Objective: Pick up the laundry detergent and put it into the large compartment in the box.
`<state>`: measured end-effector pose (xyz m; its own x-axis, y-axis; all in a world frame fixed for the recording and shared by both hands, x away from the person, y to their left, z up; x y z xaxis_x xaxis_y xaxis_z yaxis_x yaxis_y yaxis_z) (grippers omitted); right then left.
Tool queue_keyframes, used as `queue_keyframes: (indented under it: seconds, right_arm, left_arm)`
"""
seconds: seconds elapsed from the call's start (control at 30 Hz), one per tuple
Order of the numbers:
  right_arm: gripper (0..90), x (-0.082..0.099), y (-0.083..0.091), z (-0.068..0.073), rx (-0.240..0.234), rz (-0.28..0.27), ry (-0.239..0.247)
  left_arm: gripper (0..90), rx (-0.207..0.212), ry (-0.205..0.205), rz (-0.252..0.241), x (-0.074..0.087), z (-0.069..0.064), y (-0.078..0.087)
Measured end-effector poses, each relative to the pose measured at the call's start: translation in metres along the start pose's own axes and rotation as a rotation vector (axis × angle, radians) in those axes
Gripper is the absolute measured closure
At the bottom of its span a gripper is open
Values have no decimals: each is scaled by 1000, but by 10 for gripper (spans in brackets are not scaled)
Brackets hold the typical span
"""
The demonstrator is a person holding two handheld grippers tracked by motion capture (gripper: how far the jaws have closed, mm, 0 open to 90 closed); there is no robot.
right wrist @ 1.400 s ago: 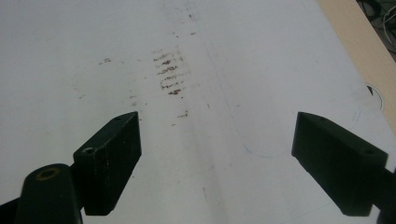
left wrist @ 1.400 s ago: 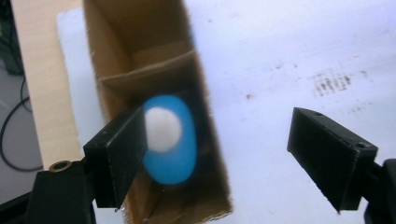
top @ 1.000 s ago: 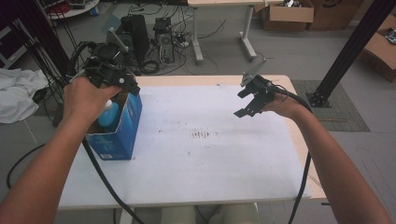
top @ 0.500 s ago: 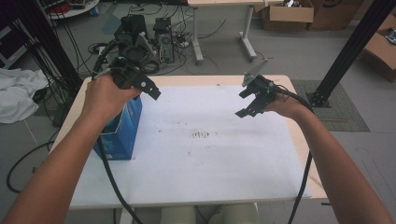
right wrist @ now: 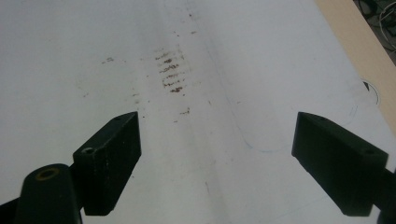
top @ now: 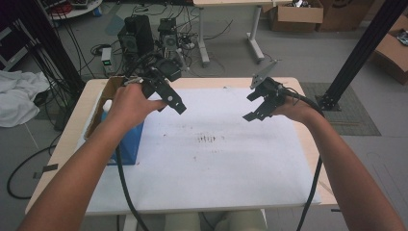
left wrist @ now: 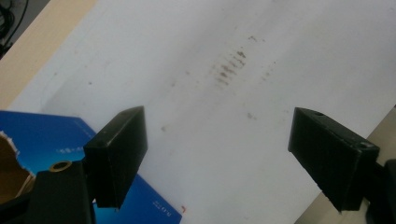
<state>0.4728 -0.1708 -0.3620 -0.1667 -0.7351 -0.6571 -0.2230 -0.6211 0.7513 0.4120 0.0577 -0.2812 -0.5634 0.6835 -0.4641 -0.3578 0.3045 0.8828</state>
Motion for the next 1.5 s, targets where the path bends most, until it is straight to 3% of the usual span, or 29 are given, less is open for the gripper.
queue_keyframes:
  seconds: [0.43,0.67,1.5]
  right_arm:
    - [156,1,0,2,0,10,3]
    - [157,1,-2,2,-1,14,4]
    - [157,2,-3,3,-5,21,4]
  left_arm:
    - [198,45,-144,26,-6,-23,-29]
    - [199,60,-183,42,-6,-31,-41]
    - [203,84,-192,43,-8,-34,-50]
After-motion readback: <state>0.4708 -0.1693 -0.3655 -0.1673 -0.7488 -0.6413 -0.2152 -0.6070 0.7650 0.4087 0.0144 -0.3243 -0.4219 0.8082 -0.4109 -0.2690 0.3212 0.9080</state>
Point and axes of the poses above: each handheld gripper's, and its own axes: y roughly backward along the jaws, x roughly out of its underside, z roughly to its left, the point moved 10 cm from there along -y, roughly forward along the jaws, and after that the axes turned 7 degrees about -z, right-handed, at the moved point
